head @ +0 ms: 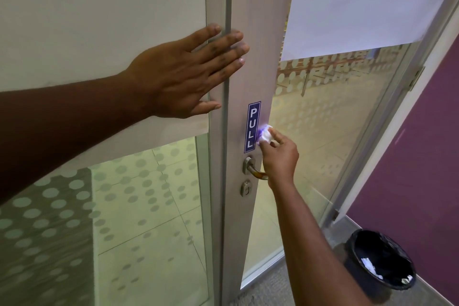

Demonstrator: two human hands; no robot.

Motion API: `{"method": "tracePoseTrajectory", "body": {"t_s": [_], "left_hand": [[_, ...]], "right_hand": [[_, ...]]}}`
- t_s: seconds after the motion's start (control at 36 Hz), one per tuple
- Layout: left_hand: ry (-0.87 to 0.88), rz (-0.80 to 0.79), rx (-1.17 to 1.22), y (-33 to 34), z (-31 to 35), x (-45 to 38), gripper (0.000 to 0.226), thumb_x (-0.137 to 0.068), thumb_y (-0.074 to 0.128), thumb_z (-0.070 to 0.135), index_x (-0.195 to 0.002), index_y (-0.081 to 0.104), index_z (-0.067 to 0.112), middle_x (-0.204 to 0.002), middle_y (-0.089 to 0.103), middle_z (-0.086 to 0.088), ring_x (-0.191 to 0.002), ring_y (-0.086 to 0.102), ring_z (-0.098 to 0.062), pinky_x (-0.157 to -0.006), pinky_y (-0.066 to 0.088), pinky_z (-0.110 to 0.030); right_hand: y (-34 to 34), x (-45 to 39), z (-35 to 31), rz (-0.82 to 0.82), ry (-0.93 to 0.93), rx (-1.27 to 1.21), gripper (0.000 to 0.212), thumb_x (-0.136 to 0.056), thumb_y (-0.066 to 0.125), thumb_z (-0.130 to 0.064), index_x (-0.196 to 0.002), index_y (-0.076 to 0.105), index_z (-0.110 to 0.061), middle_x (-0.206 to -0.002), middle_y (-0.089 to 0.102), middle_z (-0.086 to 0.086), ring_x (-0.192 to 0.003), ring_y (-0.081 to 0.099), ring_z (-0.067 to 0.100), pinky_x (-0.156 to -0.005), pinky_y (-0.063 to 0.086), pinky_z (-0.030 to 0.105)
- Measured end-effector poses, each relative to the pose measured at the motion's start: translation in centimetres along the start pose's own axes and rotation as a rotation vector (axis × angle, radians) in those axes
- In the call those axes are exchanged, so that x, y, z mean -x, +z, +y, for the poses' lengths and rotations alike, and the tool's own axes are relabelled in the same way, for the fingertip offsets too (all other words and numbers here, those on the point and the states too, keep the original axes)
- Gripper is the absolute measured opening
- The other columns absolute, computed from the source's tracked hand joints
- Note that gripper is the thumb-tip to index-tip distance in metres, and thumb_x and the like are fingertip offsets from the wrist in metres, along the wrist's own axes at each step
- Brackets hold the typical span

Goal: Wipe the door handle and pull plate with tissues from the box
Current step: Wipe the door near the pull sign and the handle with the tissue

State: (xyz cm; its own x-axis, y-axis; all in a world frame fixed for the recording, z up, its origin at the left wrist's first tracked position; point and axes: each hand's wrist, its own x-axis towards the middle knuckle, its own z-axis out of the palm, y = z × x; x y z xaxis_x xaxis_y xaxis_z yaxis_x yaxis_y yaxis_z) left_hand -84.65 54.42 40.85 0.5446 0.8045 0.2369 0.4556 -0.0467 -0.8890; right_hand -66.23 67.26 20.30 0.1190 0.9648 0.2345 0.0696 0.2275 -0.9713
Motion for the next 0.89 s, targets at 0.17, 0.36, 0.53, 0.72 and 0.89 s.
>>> {"method": "tracePoseTrajectory", "body": {"t_s": [0.17, 0.36, 0.53, 0.72, 0.89], "left_hand": [[-0.001, 0.006, -0.006, 0.0, 0.0, 0.0, 0.086, -0.097, -0.018, 0.057, -0.159, -0.016, -0.003, -0.167, -0.014, -0.029, -0.157, -0.012, -0.043, -0.128, 0.007, -0.052], [0.002, -0.010, -0.027, -0.1, 0.0, 0.0, 0.086, -0.096, -0.020, 0.056, -0.159, -0.016, -0.003, -0.168, -0.013, -0.029, -0.157, -0.011, -0.042, -0.129, 0.006, -0.052], [-0.003, -0.038, -0.096, -0.2, 0.1, 0.0, 0.089, -0.093, -0.026, 0.056, -0.158, -0.018, -0.003, -0.166, -0.016, -0.031, -0.156, -0.014, -0.044, -0.128, 0.005, -0.053], [-0.005, -0.028, -0.081, -0.1, 0.2, 0.1, 0.087, -0.096, -0.020, 0.056, -0.160, -0.014, -0.003, -0.168, -0.010, -0.029, -0.157, -0.010, -0.043, -0.128, 0.006, -0.052], [0.003, 0.013, -0.076, 0.2, 0.1, 0.0, 0.087, -0.097, -0.018, 0.056, -0.161, -0.010, -0.002, -0.169, -0.006, -0.027, -0.158, -0.007, -0.042, -0.129, 0.007, -0.052]], "right_hand": [[1.3, 0.5, -0.1, 0.161, -0.128, 0.132, 0.026, -0.089, 0.073, -0.026, -0.112, 0.075, -0.016, -0.103, 0.075, -0.001, -0.076, 0.062, 0.000, -0.065, 0.048, 0.004], [1.5, 0.4, -0.8, 0.174, -0.125, 0.152, 0.021, -0.089, 0.072, -0.023, -0.108, 0.076, -0.014, -0.101, 0.075, 0.000, -0.088, 0.069, 0.013, -0.078, 0.061, 0.038], [-0.1, -0.4, -2.2, 0.101, -0.146, 0.087, 0.009, -0.086, 0.073, -0.030, -0.091, 0.077, -0.024, -0.076, 0.072, -0.014, -0.071, 0.066, 0.002, -0.074, 0.059, 0.035], [-2.6, -2.0, -3.4, -0.004, -0.054, -0.190, 0.019, -0.086, 0.073, -0.032, -0.083, 0.067, -0.014, -0.074, 0.066, -0.002, -0.065, 0.063, 0.006, -0.059, 0.058, 0.026], [-2.4, -0.9, -2.9, -0.038, -0.178, 0.160, 0.007, -0.083, 0.067, -0.027, -0.086, 0.065, -0.021, -0.079, 0.069, -0.007, -0.073, 0.068, 0.012, -0.071, 0.059, 0.036]]}}
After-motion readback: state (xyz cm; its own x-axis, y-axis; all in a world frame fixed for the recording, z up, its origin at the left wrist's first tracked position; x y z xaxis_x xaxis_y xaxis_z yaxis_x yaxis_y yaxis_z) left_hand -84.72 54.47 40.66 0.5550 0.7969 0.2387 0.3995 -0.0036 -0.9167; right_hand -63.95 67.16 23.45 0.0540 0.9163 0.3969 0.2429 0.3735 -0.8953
